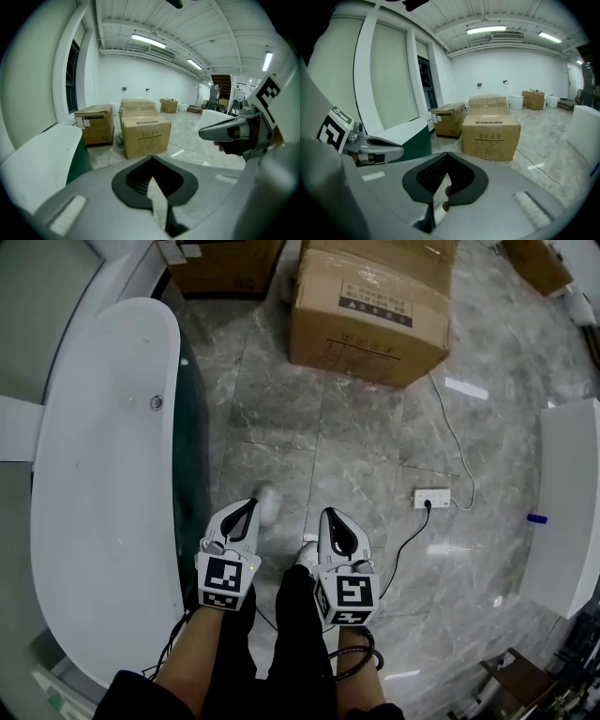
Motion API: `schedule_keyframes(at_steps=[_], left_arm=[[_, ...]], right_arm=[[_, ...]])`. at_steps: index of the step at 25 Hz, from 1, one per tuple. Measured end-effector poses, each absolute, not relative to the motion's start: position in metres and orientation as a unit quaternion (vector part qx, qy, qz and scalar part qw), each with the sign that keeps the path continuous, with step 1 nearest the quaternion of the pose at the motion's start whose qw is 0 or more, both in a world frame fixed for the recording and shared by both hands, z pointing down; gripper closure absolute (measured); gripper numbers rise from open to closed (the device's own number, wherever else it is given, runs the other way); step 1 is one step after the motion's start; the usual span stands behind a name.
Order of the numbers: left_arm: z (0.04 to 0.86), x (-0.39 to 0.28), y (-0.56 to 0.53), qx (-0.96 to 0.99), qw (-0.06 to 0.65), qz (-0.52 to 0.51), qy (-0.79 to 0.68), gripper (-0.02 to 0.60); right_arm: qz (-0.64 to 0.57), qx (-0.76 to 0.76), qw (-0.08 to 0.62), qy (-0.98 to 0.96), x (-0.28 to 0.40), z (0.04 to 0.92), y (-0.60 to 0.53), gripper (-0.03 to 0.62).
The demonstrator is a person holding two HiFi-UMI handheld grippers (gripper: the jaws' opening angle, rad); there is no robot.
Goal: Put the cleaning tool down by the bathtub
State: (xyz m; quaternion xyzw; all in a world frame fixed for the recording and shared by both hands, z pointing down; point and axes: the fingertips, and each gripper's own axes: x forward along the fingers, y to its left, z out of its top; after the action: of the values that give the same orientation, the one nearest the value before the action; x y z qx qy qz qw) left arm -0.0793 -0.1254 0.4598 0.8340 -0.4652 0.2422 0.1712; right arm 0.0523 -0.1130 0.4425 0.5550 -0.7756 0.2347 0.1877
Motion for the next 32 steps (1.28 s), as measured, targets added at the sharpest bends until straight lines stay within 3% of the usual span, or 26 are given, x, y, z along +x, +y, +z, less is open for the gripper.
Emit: schedule_keyframes(at_steps=[32], left_arm=[[0.203, -0.065, -0.132, 0.841, 0.046, 0.145, -0.519, 0.581]], right_arm=[[0.13, 0.59, 0.09, -0.792, 0.105, 0.203, -0.122, 0.571]])
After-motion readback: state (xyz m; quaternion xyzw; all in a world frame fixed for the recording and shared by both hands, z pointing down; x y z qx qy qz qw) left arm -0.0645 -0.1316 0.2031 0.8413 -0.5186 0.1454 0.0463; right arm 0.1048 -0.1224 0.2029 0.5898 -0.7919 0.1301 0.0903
